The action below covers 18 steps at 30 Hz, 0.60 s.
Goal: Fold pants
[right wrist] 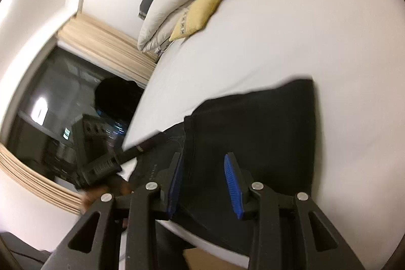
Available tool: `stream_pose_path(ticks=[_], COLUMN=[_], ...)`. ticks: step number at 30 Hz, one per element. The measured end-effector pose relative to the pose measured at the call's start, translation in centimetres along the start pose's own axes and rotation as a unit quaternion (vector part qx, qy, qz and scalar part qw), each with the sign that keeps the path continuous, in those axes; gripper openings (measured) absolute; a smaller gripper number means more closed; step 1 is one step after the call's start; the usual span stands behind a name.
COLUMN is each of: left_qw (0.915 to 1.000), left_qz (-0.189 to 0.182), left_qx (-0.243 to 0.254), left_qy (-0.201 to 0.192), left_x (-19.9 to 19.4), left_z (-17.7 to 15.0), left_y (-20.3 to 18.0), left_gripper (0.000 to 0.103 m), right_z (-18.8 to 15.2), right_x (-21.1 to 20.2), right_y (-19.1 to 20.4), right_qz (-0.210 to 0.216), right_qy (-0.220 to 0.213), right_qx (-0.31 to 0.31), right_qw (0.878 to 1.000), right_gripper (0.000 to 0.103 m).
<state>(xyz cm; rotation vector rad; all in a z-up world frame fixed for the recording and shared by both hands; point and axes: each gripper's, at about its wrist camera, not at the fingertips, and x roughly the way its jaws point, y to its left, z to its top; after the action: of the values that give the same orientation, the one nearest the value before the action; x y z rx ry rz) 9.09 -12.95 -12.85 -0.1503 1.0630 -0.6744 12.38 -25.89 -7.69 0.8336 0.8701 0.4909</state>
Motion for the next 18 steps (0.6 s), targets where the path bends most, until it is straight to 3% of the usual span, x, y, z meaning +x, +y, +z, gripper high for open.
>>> stream_pose_path(ticks=[4,6,7,9,13,18], left_qw=[0.9977,0.9975,0.9972,0.9980,0.9991,0.9986], left_qz=[0.005,0.027,0.034,0.029,0.021,0.038], left_qx=[0.002,0.043,0.056,0.050,0.032,0.035], left_qy=[0.068,0.049,0.037,0.025,0.017,0.007], left_x=[4.9,4.6,4.1,3.4,2.3,0.9], left_z=[-4.5,-6.8,-7.8,-9.0,-9.8,-10.8], left_y=[-1.4,-2.2,-2.4,-2.2,-1.7,-2.0], left_gripper=[0.057,0.057,0.057,0.057,0.057,0.057], right_z=[-3.4,-5.9,-6.7,-7.0,-5.3,0.8], right_x=[1.0,1.4,0.9,-0.2,-2.1,-0.5], right_y=[-2.9,-4.8,-5.4,-6.6,-4.9,-1.4], right_qz=[-0.005,-0.040,-0.037,-0.018,-0.008,0.039], right_qy=[0.046,0.063,0.051,0.048,0.050,0.008], right_qx=[0.004,-0.014,-0.022,-0.003,-0.020,-0.049], right_qw=[0.999,0.997,0.998,0.999,0.999,0.998], right_gripper=[0.035,0.014,0.005,0.003,0.011,0.041])
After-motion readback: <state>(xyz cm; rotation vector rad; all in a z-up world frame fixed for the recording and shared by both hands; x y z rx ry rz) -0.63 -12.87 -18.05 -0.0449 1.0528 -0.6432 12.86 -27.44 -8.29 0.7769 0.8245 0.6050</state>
